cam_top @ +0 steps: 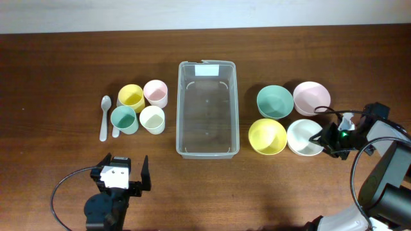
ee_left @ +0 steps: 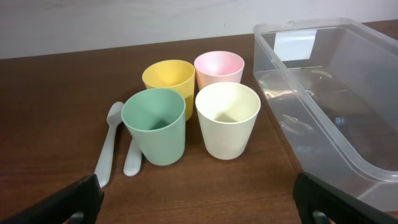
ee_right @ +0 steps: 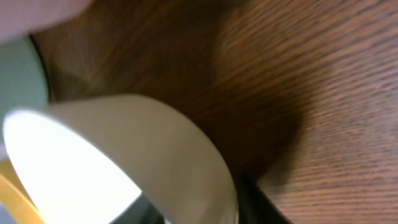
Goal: Pack container
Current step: 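Move the right gripper to the white bowl and grasp its rim, then carry the white bowl into the container and release it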
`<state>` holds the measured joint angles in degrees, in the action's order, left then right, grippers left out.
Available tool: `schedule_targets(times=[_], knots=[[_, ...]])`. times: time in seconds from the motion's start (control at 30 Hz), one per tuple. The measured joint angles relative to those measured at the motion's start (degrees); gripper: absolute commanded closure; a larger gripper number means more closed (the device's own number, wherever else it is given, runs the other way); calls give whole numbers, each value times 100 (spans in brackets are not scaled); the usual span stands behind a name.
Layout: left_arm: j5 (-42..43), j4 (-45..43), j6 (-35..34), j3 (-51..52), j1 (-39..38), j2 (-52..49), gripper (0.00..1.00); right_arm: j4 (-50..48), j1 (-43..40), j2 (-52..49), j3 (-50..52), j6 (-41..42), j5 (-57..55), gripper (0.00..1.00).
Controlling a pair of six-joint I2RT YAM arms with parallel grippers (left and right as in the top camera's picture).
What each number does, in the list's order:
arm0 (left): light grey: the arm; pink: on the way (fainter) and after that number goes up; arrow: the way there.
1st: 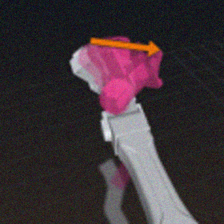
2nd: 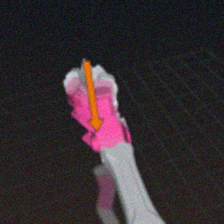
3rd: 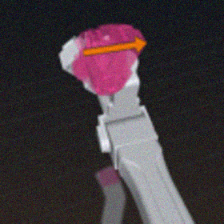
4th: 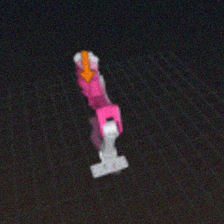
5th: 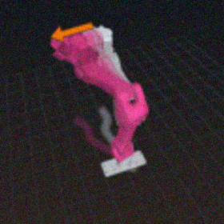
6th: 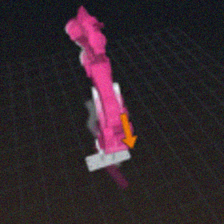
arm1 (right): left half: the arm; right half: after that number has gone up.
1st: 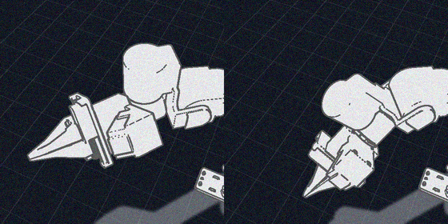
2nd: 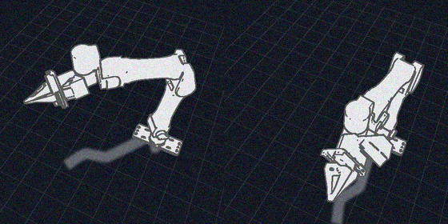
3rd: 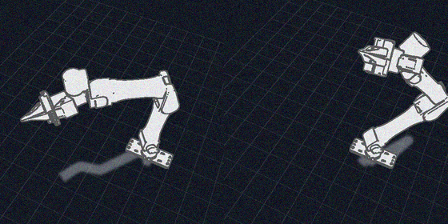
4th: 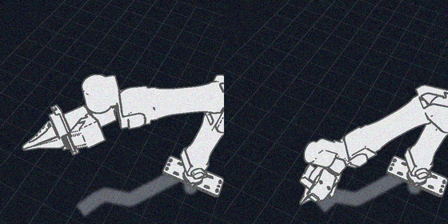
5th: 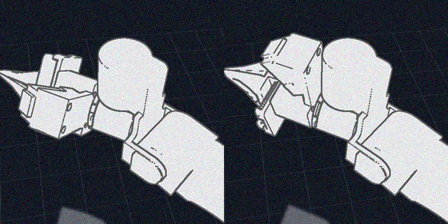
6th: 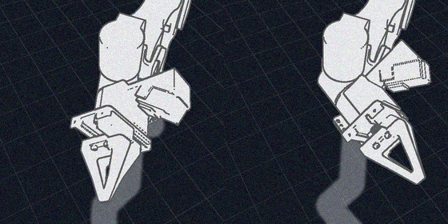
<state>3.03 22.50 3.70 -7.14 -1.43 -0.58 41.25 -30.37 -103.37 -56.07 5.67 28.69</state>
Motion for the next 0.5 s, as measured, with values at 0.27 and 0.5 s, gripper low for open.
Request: schedule_targets(times=[0.27,0.5], knots=[[0,0,0,0,0,0,0,17,0,-44,7,57,-74,96],[2,0,0,0,0,0,0,492,-46,634,2,59,170,96]])
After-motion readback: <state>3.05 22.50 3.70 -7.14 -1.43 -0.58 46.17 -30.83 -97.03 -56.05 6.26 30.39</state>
